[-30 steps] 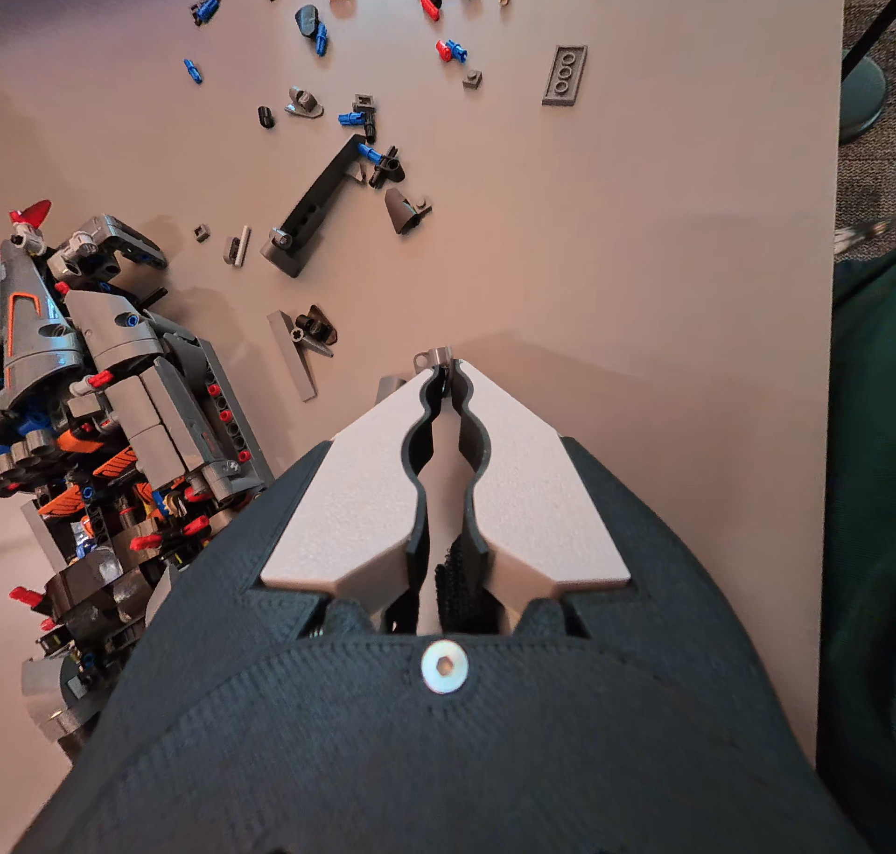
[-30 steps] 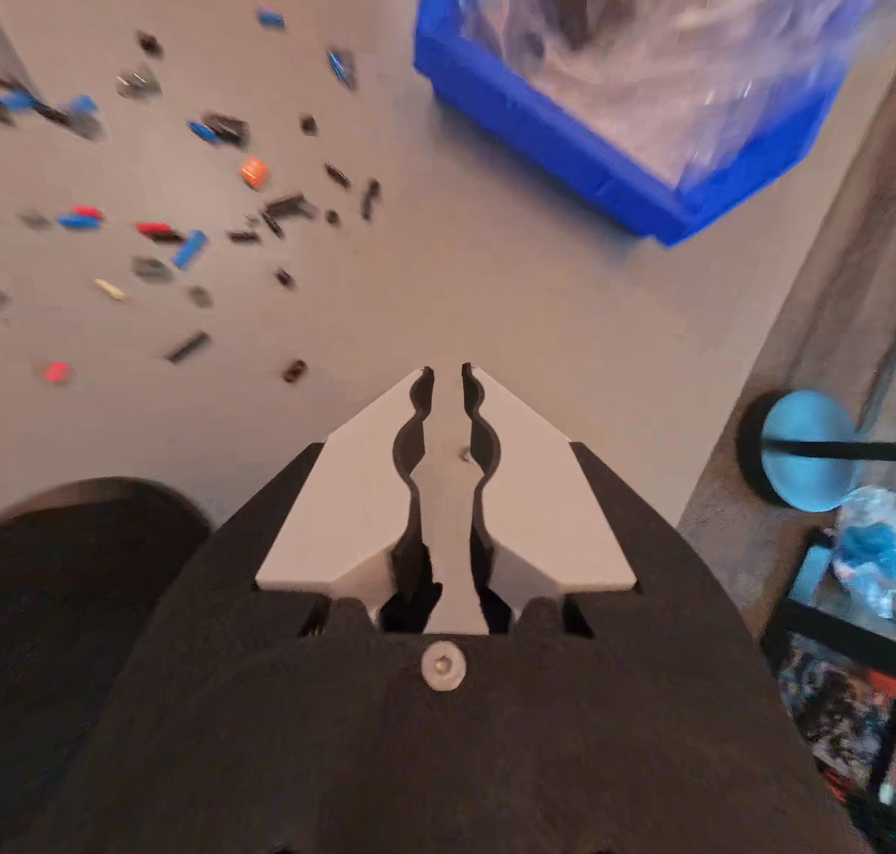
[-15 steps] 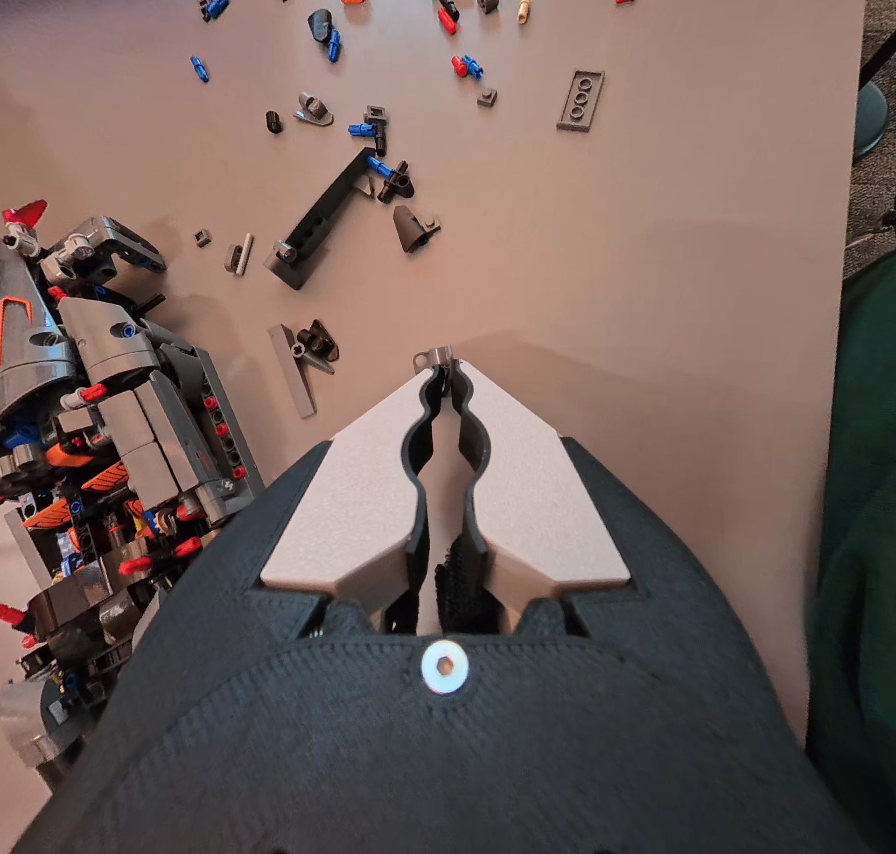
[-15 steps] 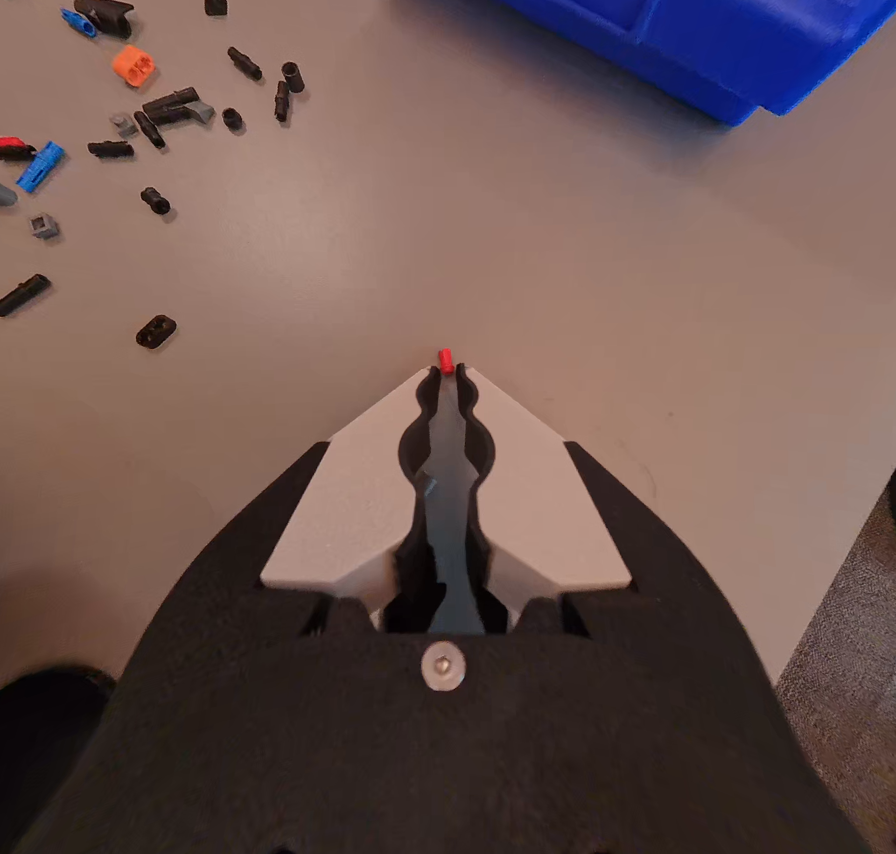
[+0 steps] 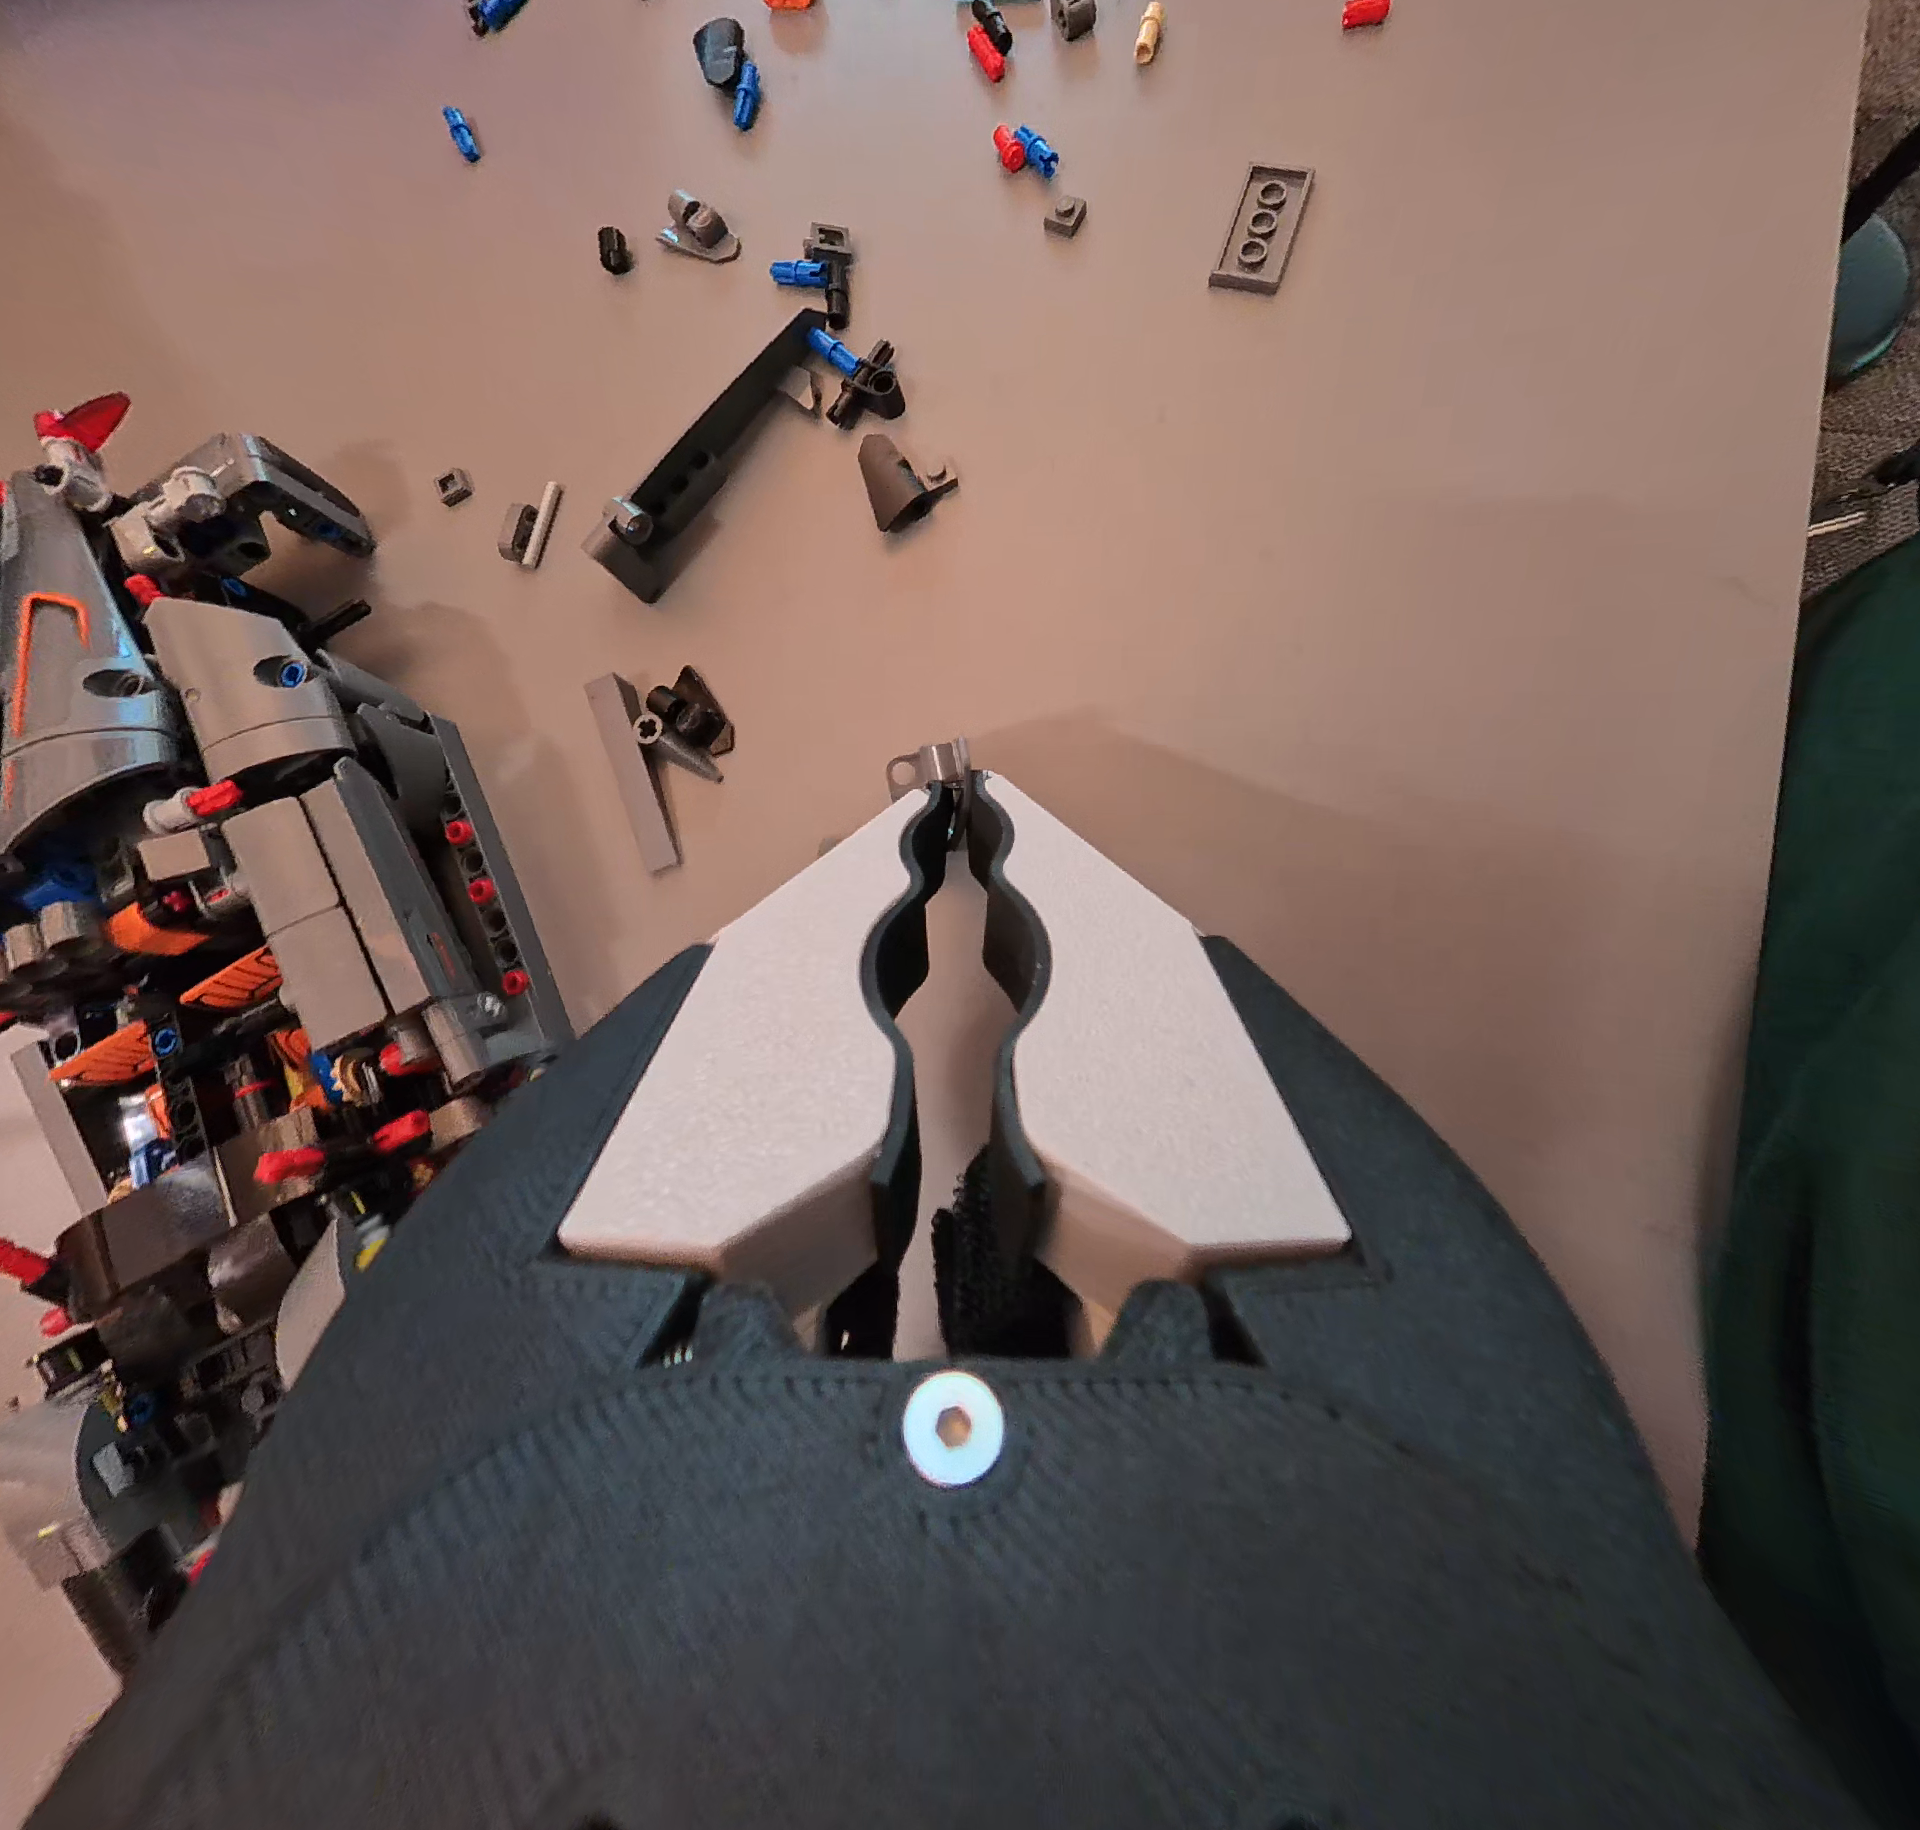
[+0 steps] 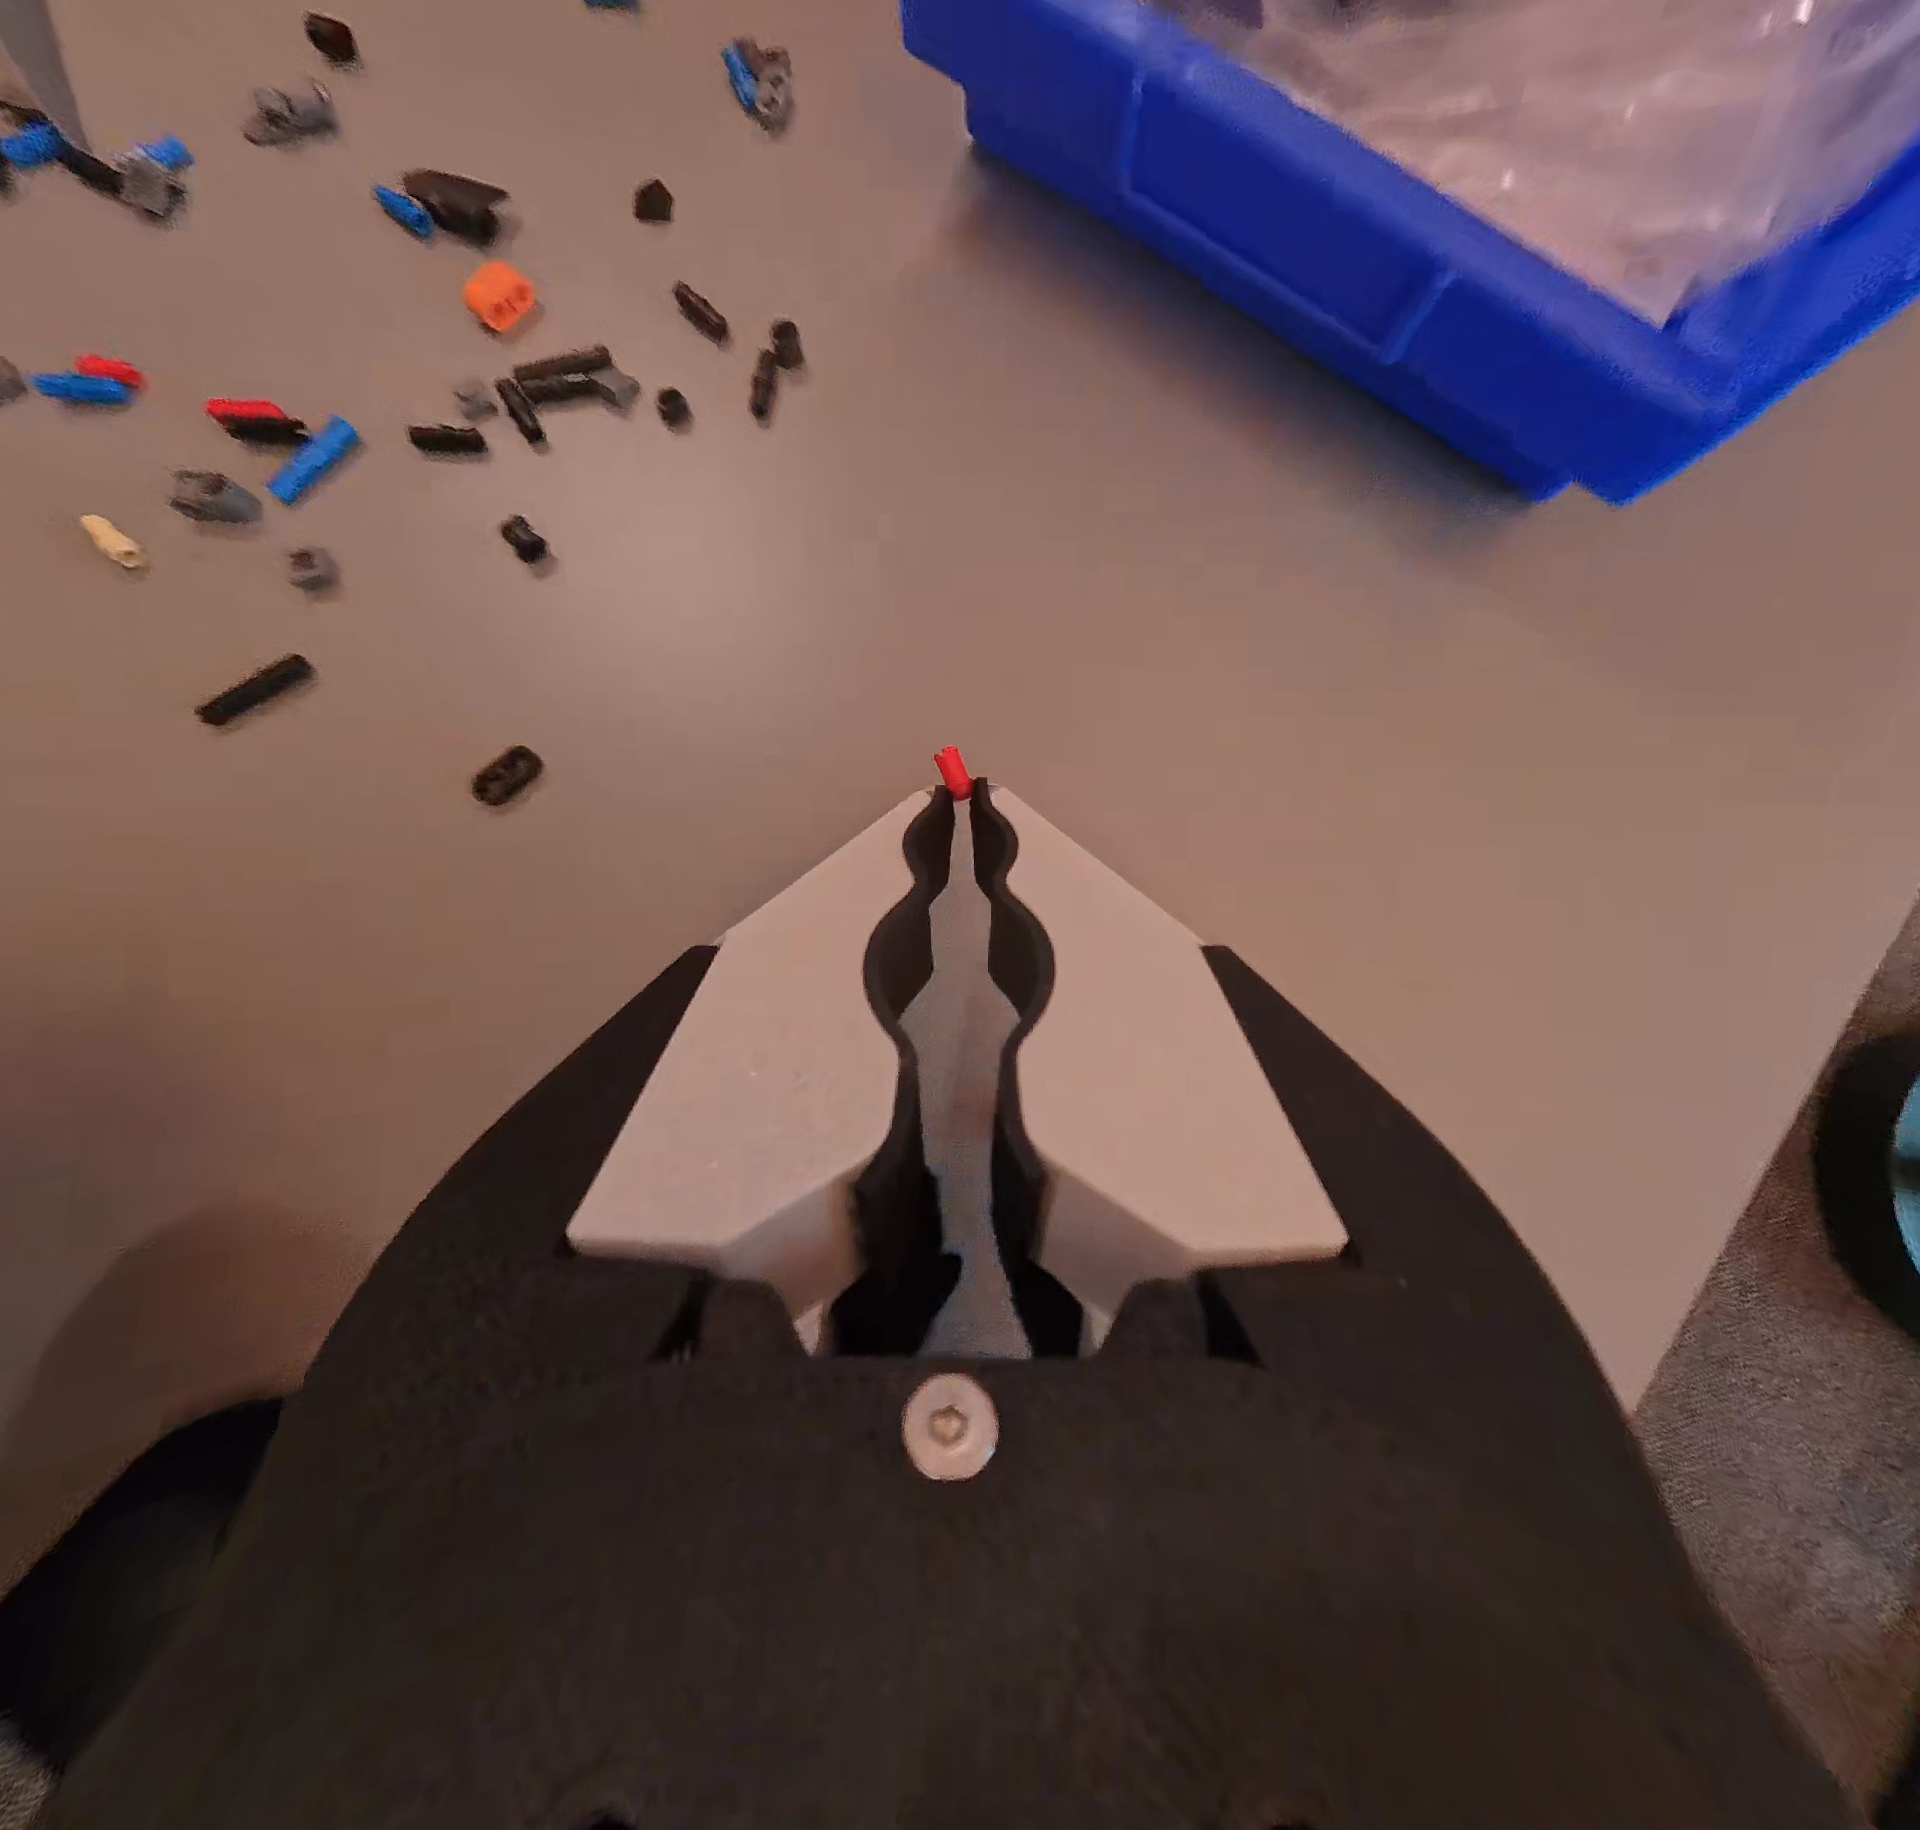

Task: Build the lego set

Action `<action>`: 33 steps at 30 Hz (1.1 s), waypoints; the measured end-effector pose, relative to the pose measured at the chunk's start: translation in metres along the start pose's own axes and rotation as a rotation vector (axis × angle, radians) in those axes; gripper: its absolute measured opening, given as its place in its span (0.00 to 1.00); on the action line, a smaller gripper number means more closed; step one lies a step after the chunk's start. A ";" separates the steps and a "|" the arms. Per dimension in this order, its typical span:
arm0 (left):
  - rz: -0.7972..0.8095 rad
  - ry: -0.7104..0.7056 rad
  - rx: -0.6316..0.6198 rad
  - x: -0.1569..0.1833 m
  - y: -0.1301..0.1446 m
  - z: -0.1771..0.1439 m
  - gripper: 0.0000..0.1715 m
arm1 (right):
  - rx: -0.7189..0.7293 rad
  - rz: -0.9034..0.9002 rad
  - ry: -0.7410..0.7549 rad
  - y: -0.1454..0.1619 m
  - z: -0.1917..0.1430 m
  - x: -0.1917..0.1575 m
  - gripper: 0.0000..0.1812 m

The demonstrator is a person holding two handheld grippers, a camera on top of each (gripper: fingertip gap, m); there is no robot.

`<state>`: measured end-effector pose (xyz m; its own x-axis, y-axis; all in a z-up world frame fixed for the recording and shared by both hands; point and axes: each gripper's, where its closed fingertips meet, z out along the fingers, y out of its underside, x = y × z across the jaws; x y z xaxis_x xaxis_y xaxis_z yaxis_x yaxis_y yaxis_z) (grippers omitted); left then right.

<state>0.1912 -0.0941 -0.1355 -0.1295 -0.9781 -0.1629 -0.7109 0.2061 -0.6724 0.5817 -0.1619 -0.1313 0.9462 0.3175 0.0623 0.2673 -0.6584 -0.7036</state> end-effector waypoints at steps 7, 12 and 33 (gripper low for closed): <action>-0.026 -0.013 0.028 -0.006 0.006 -0.014 0.00 | 0.057 -0.120 0.061 -0.070 -0.055 -0.049 0.00; -0.028 -0.005 0.070 -0.004 0.007 -0.023 0.00 | 0.090 -0.219 0.028 -0.117 -0.063 -0.130 0.00; 0.124 -0.064 0.001 -0.001 0.029 -0.042 0.00 | 0.148 -0.594 -0.358 -0.176 0.110 -0.375 0.00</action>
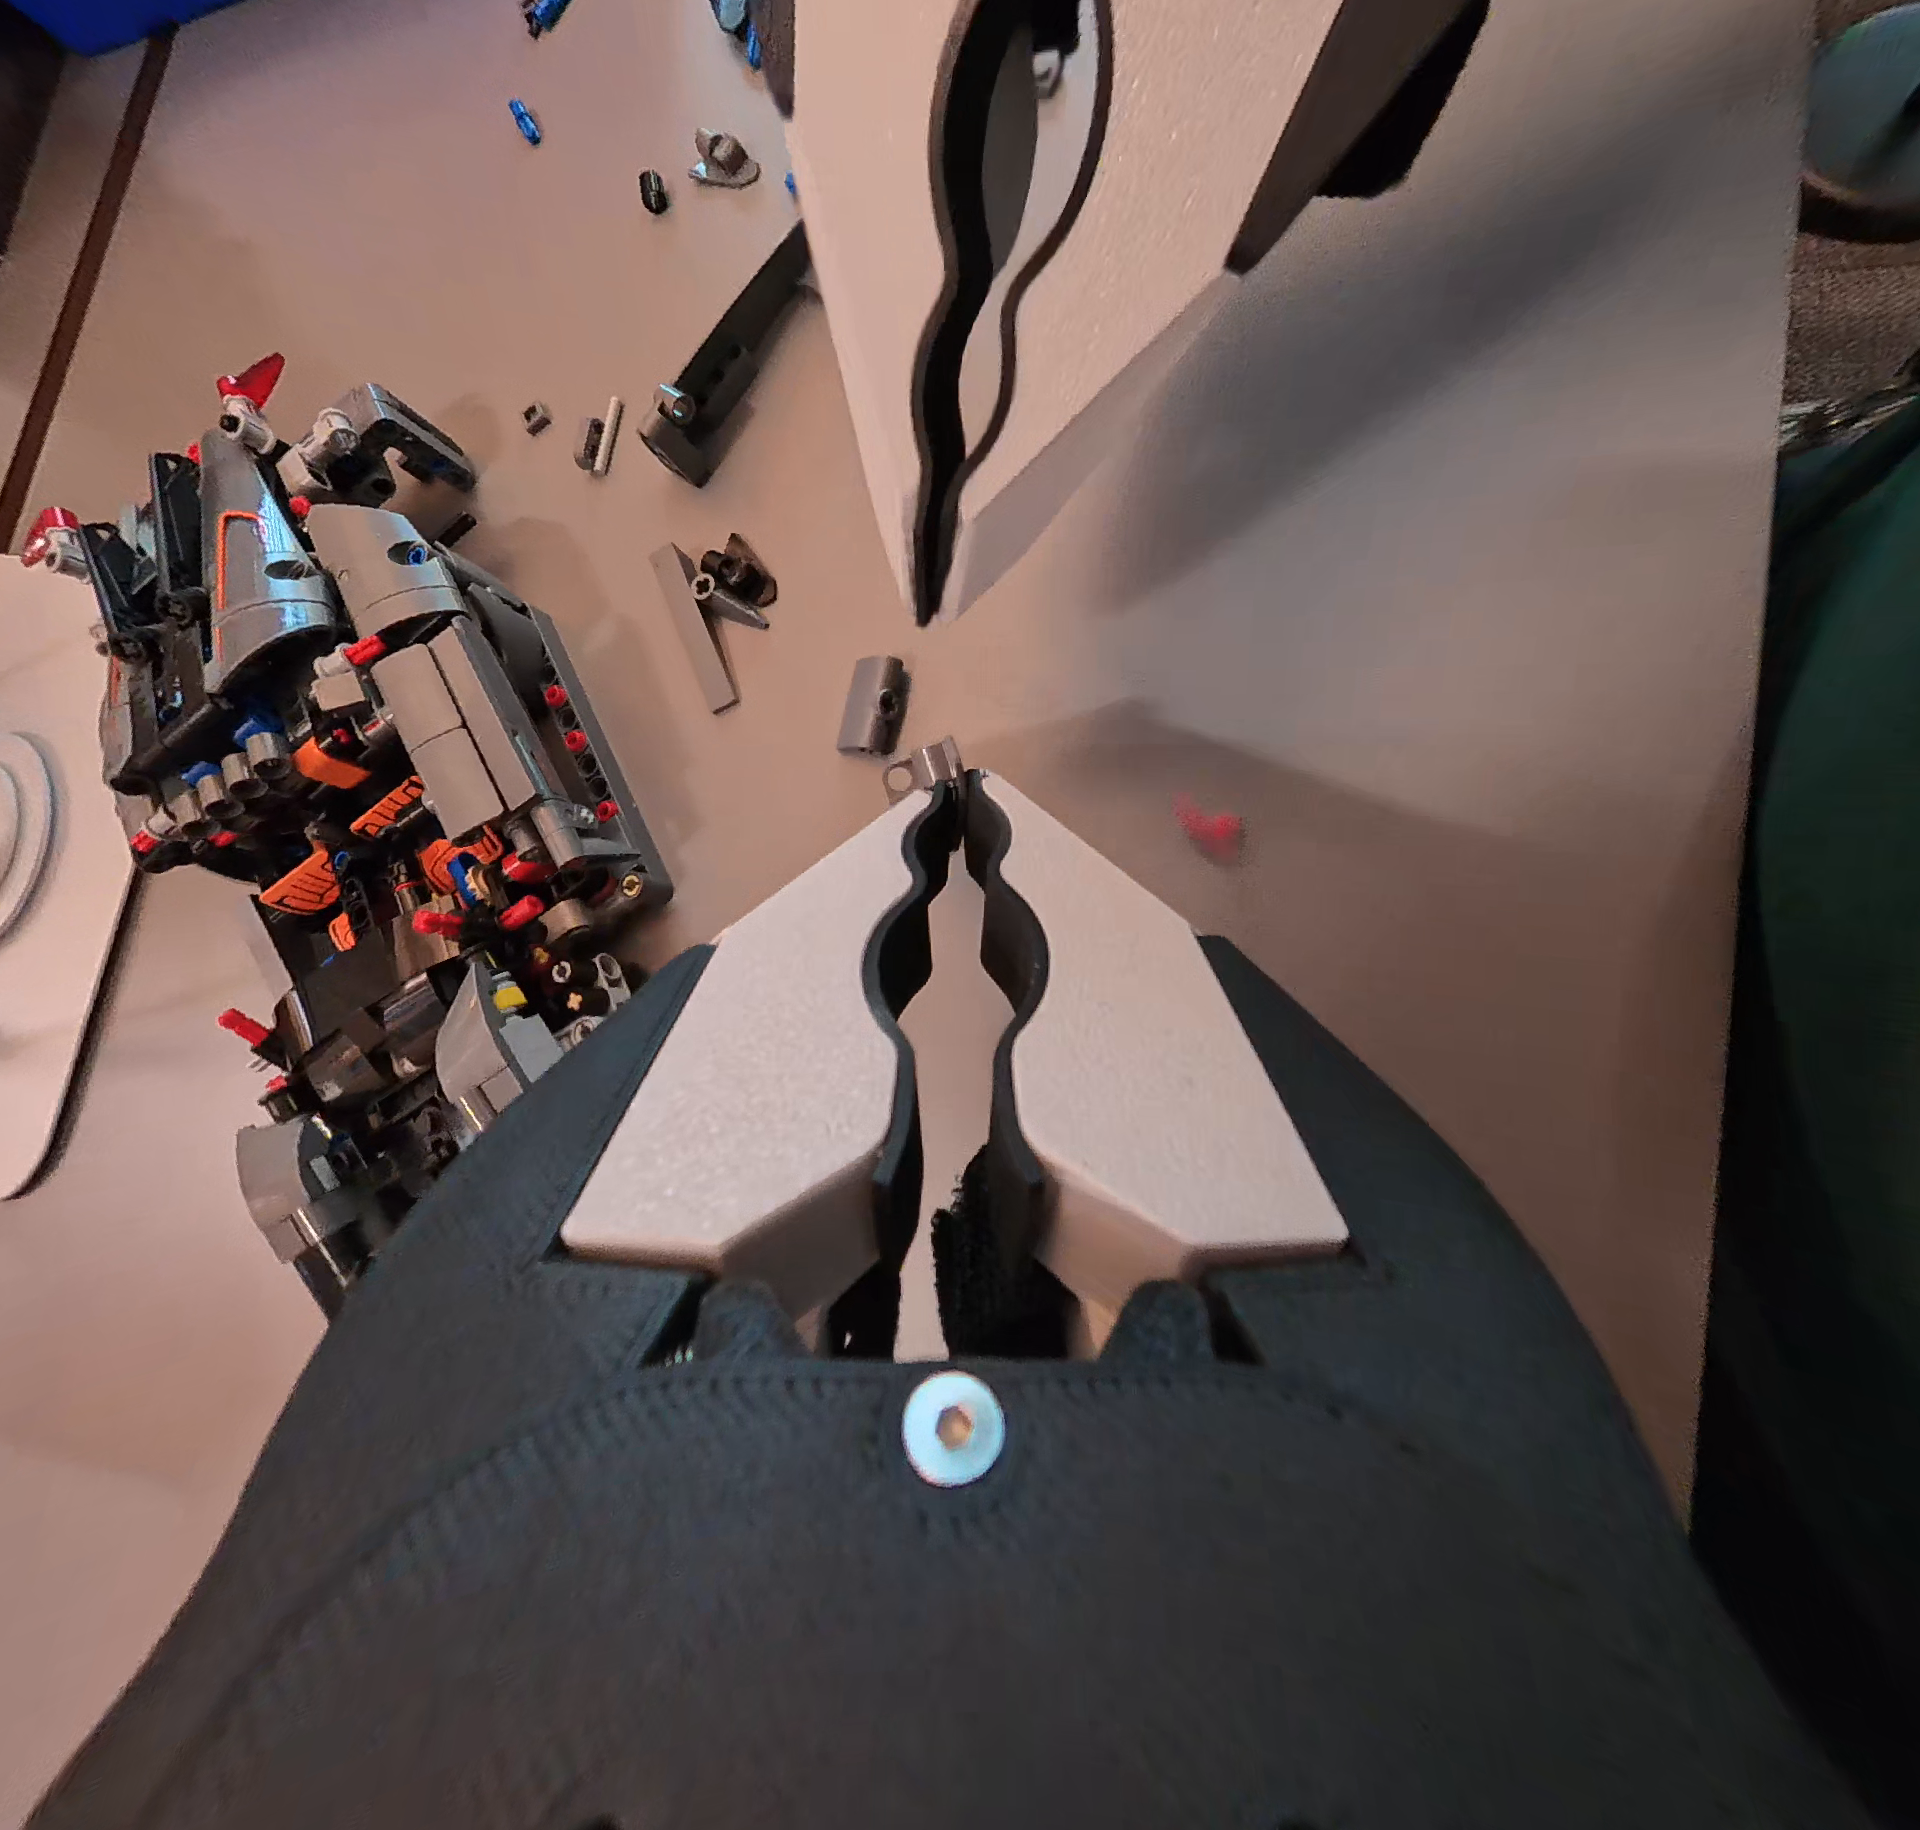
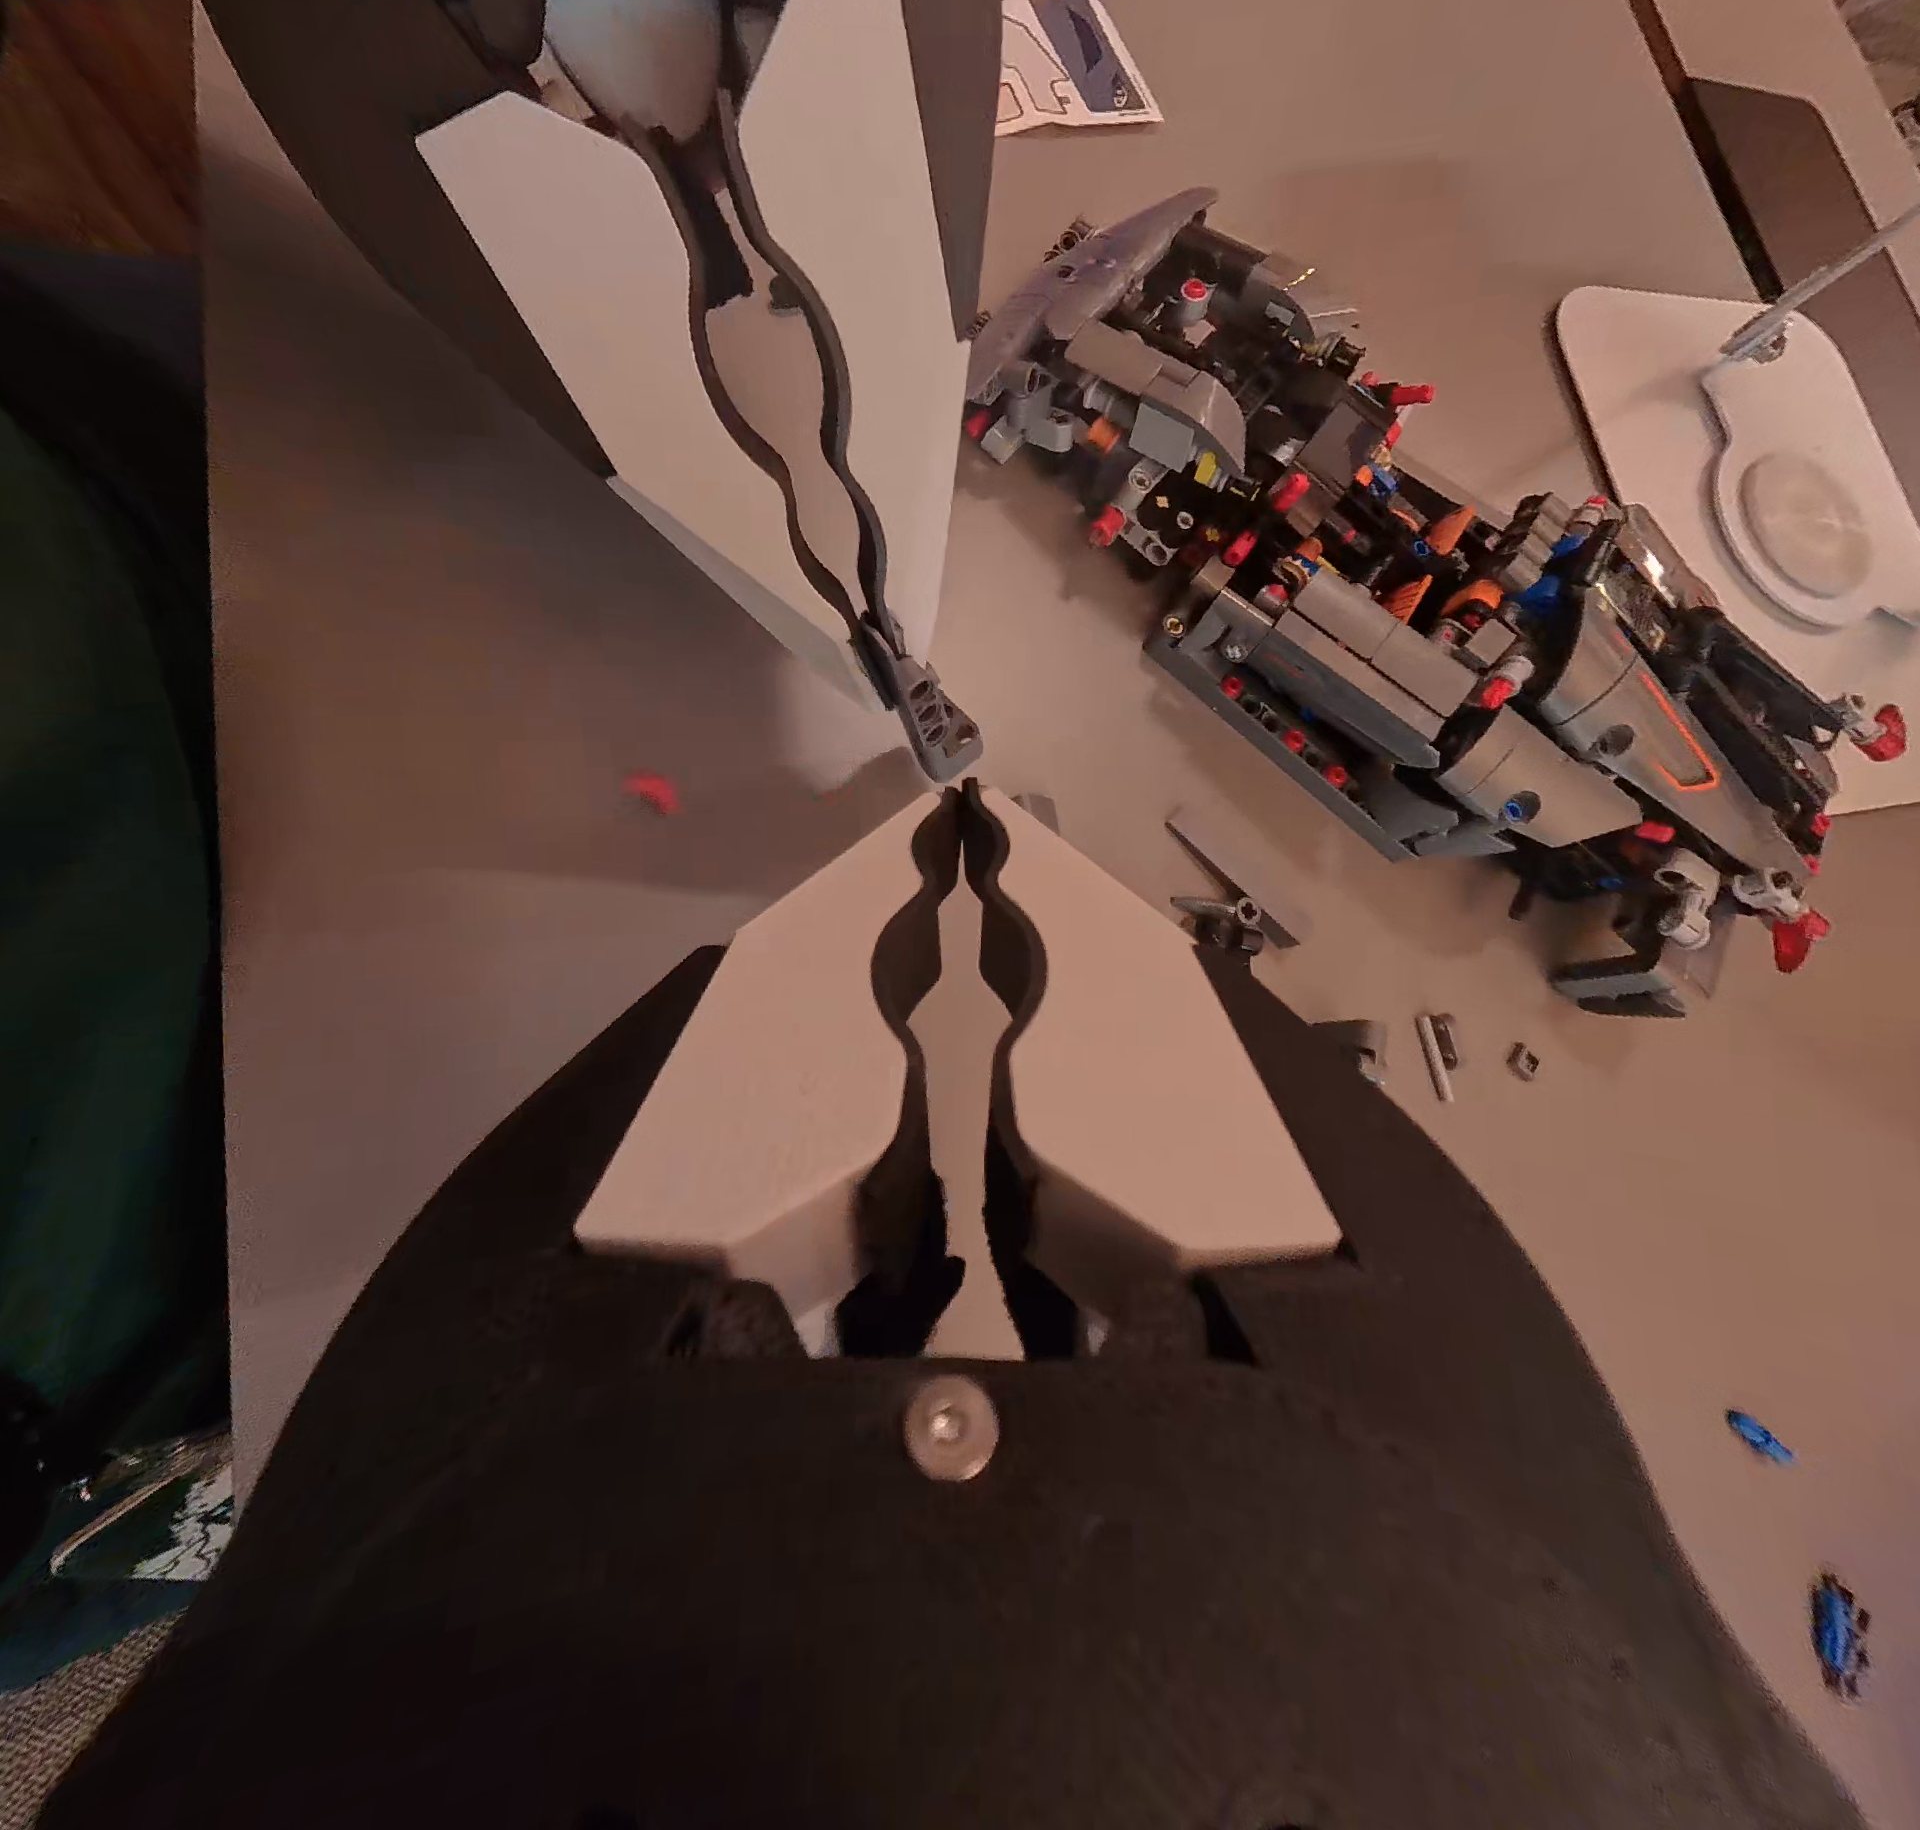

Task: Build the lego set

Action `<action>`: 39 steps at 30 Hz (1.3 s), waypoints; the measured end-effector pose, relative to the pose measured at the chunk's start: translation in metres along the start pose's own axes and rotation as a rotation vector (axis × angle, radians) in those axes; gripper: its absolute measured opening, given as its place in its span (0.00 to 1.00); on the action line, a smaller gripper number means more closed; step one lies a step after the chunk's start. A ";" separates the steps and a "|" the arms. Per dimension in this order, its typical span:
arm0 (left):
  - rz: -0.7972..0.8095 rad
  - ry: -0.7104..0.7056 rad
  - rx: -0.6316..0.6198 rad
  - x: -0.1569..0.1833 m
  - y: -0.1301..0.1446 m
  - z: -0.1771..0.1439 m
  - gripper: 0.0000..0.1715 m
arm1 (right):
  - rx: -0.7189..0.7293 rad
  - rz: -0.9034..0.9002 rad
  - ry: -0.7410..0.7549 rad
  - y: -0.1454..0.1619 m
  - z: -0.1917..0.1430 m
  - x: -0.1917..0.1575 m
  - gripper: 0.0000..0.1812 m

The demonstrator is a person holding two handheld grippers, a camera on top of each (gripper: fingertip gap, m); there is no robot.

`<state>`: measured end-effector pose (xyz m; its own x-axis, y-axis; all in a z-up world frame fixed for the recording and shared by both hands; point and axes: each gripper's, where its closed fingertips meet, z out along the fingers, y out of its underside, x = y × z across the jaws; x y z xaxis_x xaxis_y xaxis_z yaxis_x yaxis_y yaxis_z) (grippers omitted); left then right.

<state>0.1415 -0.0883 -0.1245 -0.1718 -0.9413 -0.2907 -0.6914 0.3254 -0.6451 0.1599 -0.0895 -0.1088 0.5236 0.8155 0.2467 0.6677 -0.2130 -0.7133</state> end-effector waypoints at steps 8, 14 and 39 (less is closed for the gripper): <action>0.028 -0.009 -0.044 -0.002 0.007 0.009 0.00 | 0.005 0.034 -0.016 0.014 0.011 -0.001 0.00; -0.128 -0.019 0.018 -0.014 0.021 -0.001 0.00 | 0.027 0.119 -0.029 0.031 0.011 -0.004 0.00; -0.569 -0.532 0.126 -0.043 0.146 -0.224 0.00 | 0.182 0.047 -0.422 -0.137 0.113 -0.116 0.11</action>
<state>-0.1092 -0.0205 -0.0484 0.5656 -0.8070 -0.1700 -0.4815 -0.1558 -0.8625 -0.0518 -0.0940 -0.1138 0.2651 0.9629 -0.0506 0.5247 -0.1881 -0.8302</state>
